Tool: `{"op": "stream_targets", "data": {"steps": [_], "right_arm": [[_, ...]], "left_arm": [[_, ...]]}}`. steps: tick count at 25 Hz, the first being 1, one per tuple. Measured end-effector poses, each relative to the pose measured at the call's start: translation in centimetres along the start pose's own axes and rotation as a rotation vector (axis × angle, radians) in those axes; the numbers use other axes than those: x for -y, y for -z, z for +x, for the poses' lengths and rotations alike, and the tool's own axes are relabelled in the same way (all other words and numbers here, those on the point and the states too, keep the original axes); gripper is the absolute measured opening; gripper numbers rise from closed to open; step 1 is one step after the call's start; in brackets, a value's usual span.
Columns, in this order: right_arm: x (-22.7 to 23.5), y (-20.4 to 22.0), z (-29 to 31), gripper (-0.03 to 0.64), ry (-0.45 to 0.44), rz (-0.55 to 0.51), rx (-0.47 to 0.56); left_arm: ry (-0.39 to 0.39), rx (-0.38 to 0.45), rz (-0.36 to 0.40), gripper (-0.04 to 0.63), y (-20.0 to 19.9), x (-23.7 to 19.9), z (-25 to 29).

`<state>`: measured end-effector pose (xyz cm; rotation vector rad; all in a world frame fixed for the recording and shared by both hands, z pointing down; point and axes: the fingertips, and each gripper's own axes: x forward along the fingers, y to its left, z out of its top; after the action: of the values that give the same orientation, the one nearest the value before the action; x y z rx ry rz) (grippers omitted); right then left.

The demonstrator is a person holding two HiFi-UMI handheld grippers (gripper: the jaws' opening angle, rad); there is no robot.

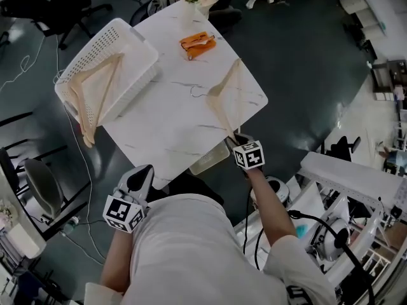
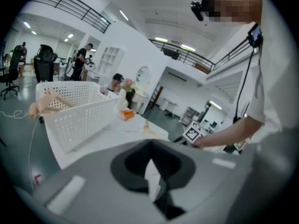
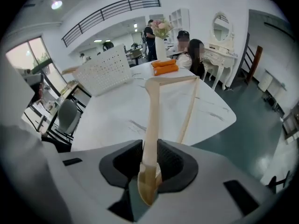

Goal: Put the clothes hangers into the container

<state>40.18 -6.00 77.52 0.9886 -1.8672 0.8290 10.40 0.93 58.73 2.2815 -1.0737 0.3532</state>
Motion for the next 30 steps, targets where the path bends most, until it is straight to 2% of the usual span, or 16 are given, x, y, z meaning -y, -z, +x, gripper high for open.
{"op": "stream_targets", "data": {"steps": [7,12,15,22,30], "right_arm": [[-3.0,-1.9,-2.5,0.092,-0.102,0.103,0.105],[-5.3,-3.8,-4.9,0.092,-0.225,0.238,0.204],[-6.5,-4.7,-6.6,0.092,-0.284,0.278,0.251],[-10.0,-5.5,-10.2,0.092,-0.371,0.257,0.316],[-13.3,-7.1,-11.3,0.092,-0.411,0.209,0.356]], "left_arm": [[-0.004,0.028,0.015,0.002,-0.4,0.4,-0.8],[-0.005,0.037,0.022,0.002,-0.5,0.2,-1.1],[-0.004,0.045,0.032,0.002,-0.8,0.4,-1.0],[-0.011,0.077,0.04,0.002,-1.5,0.8,-1.1],[-0.03,0.106,0.047,0.002,-1.7,0.4,-3.1]]}}
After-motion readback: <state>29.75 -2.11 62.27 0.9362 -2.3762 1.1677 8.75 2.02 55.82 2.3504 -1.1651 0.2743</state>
